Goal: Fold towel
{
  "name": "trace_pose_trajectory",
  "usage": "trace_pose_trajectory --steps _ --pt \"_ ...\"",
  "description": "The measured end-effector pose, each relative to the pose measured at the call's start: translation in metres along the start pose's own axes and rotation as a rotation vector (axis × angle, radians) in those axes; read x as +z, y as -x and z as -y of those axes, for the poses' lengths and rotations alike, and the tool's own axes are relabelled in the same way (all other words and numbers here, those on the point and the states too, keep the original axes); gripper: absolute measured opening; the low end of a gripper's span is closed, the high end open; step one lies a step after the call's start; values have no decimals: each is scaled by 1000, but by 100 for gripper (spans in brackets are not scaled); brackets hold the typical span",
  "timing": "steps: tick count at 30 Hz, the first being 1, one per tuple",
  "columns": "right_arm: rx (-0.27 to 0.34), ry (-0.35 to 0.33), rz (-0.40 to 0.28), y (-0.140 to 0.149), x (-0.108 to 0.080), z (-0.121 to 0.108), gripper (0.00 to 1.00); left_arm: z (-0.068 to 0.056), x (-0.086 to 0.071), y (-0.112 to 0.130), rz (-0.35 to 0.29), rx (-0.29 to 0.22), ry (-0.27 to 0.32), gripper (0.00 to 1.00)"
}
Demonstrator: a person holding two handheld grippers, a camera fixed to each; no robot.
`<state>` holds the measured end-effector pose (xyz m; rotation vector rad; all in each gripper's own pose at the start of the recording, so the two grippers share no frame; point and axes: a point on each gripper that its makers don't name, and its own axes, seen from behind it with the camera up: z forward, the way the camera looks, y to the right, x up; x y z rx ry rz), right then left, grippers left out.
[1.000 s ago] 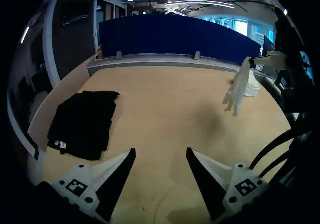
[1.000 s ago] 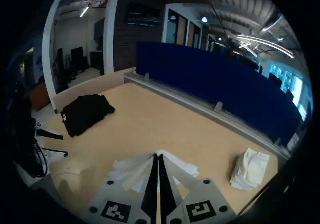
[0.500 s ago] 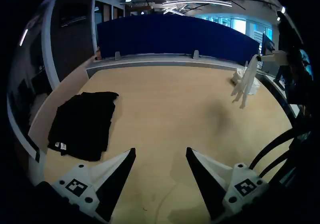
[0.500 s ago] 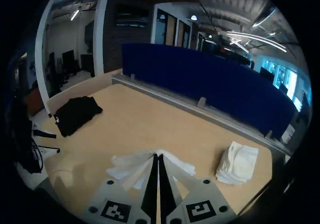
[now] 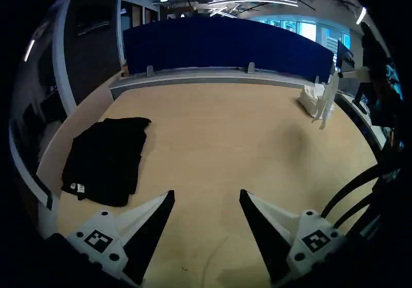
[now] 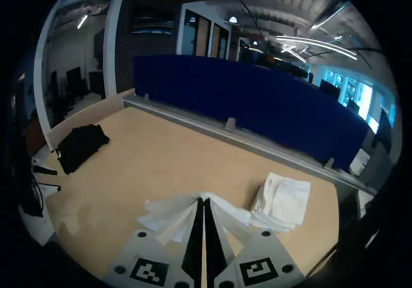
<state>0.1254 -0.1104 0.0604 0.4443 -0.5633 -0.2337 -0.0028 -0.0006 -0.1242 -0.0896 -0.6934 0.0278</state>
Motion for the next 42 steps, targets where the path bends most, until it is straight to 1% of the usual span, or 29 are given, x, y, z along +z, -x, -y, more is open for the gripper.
trace_pose_trajectory --steps 5,12,21,30,42 --pt "6 28 7 4 1 -26 2 -1 0 -1 1 2 -1 94" --pt "-16 65 32 14 5 -59 2 -3 1 -1 3 9 -3 94" --pt "-20 97 56 24 13 -93 2 -5 2 3 11 2 -7 94" --pt "-16 112 78 34 20 -110 2 -4 3 2 14 -2 -13 93" --pt "-17 119 98 44 27 -119 2 -6 4 1 14 -1 -17 94"
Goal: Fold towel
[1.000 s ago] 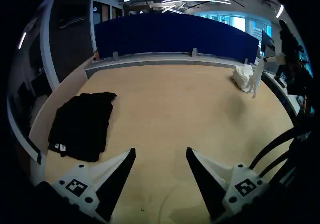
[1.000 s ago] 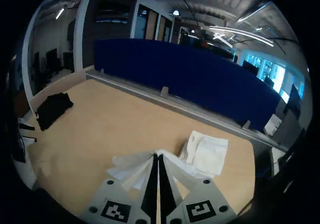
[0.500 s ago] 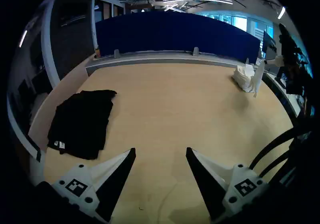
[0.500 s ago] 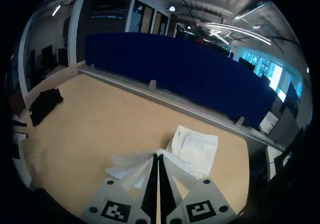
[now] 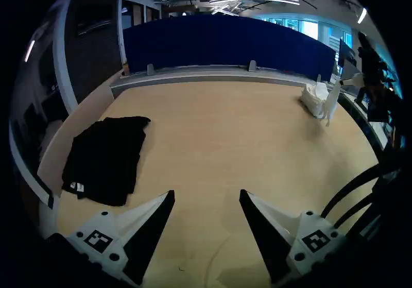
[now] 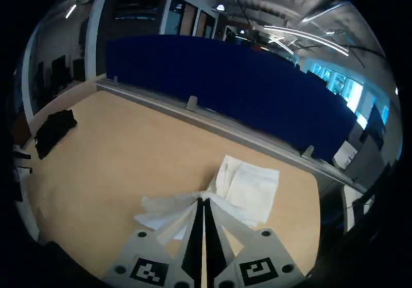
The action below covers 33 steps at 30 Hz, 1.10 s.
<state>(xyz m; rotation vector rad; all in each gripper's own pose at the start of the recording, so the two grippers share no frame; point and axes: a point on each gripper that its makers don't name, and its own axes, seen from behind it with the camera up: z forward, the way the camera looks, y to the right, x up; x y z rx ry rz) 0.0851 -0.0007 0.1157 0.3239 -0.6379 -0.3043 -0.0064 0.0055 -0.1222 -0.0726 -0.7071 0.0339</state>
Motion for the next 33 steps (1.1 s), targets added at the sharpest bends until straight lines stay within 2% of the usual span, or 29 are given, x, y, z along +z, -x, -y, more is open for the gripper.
trace_pose_trajectory --steps 5,11,20,33 --pt "-2 2 10 8 0 -2 2 1 0 -1 0 -1 -2 94" --pt "23 -2 30 32 -4 0 2 -2 2 0 0 3 -4 93" --pt "64 7 92 94 -18 -2 2 -6 1 -2 -1 8 0 94" --pt "150 64 195 176 -34 -16 2 -14 2 -2 -1 26 14 94"
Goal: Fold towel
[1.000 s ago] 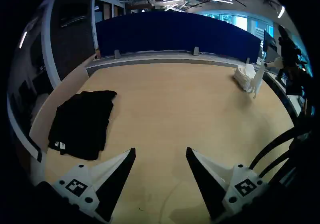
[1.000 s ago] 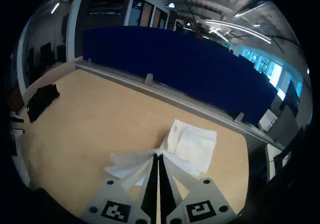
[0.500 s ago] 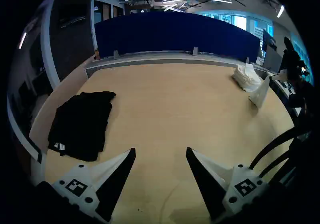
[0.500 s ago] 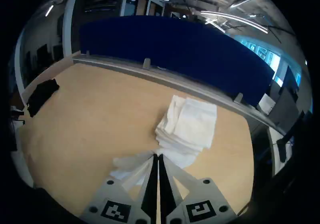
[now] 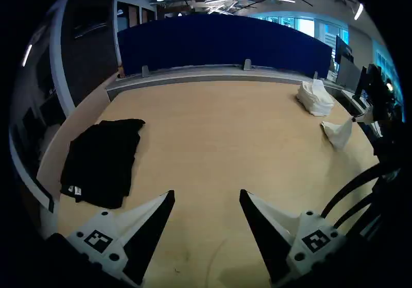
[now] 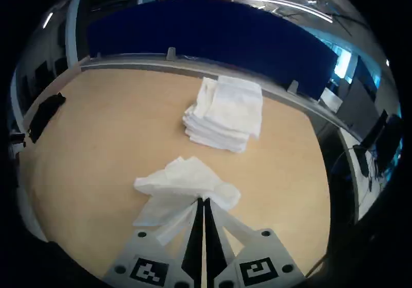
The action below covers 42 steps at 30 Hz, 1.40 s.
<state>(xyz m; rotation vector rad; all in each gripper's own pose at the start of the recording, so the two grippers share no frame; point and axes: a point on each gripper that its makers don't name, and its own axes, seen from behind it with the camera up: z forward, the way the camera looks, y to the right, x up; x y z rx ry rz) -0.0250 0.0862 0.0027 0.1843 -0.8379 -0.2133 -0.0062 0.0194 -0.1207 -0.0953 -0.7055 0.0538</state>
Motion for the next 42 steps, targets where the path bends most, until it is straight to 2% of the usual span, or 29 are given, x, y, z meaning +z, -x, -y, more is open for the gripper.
trace_pose_trajectory --steps 9,14,20,27,35,42 --pt "89 63 84 51 11 -13 2 -1 -2 1 0 4 -4 94" --pt "118 104 123 69 17 -21 3 1 -2 1 0 3 -8 94" --pt "117 151 167 83 23 -29 4 0 -3 0 -2 5 -7 94" --pt "114 170 209 100 28 -29 12 1 -2 -1 -2 6 -7 94" --pt "116 188 215 105 26 -33 27 3 -1 -2 -3 9 -8 94" --pt "116 192 216 110 19 -32 32 3 -1 -3 -4 9 -7 94"
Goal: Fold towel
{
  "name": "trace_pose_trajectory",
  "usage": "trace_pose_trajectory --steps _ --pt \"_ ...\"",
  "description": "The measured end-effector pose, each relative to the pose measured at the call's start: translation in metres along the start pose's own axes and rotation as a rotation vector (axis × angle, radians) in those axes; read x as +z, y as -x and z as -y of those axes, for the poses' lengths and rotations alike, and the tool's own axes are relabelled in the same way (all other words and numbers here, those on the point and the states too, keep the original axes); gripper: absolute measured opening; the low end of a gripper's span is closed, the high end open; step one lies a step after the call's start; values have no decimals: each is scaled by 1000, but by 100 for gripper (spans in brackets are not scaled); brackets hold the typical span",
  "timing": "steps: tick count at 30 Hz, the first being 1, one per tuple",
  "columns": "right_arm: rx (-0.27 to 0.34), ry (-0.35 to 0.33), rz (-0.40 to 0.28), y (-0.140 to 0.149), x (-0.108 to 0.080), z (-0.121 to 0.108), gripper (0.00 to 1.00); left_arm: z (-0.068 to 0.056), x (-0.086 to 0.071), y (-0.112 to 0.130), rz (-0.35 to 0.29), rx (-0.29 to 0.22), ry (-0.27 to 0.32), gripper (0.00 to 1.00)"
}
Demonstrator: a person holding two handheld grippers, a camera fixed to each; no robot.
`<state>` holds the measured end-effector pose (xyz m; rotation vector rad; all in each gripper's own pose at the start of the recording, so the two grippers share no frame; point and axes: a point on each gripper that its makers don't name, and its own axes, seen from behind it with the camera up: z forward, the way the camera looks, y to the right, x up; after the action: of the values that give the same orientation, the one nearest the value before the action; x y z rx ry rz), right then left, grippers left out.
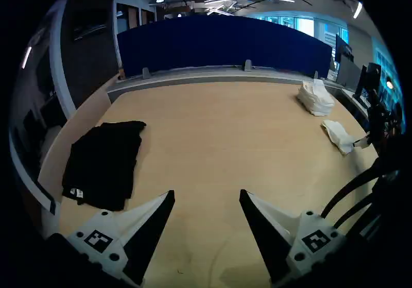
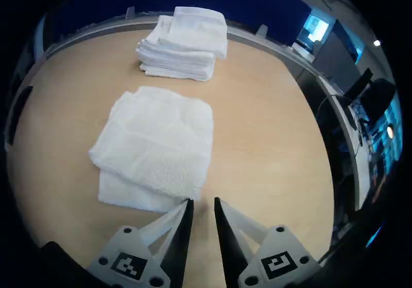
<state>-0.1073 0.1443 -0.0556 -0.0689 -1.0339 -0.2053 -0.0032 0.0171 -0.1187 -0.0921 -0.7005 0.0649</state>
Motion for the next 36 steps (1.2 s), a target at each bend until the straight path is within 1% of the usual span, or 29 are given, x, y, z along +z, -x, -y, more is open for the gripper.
trace_pose_trajectory --steps 2,3,9,11,12,17,20,26,32,36 --pt "-1 -1 -1 2 -3 1 37 0 0 0 0 1 1 94" --pt "-1 -2 -3 3 -4 2 41 -1 0 -1 -1 1 1 94" --pt "-2 -5 -13 6 -10 4 69 -1 0 -2 -1 0 3 93" --pt "2 -7 -17 6 -11 4 80 -1 0 -2 -1 0 3 93" --pt "5 -9 -20 6 -12 5 83 -2 0 -2 -2 0 4 93" --pt "20 -19 -35 2 -16 8 86 -2 0 -4 -2 3 4 93" --pt "22 -22 -44 -1 -18 9 91 -2 0 -5 -3 1 5 93" --pt "23 -38 -72 -12 -22 16 91 -3 1 -4 -2 3 6 93" --pt "46 -89 -119 -33 -23 37 91 -3 0 -2 -3 2 5 94" --pt "54 -123 -133 -43 -19 53 91 -1 -1 -1 -2 4 1 94"
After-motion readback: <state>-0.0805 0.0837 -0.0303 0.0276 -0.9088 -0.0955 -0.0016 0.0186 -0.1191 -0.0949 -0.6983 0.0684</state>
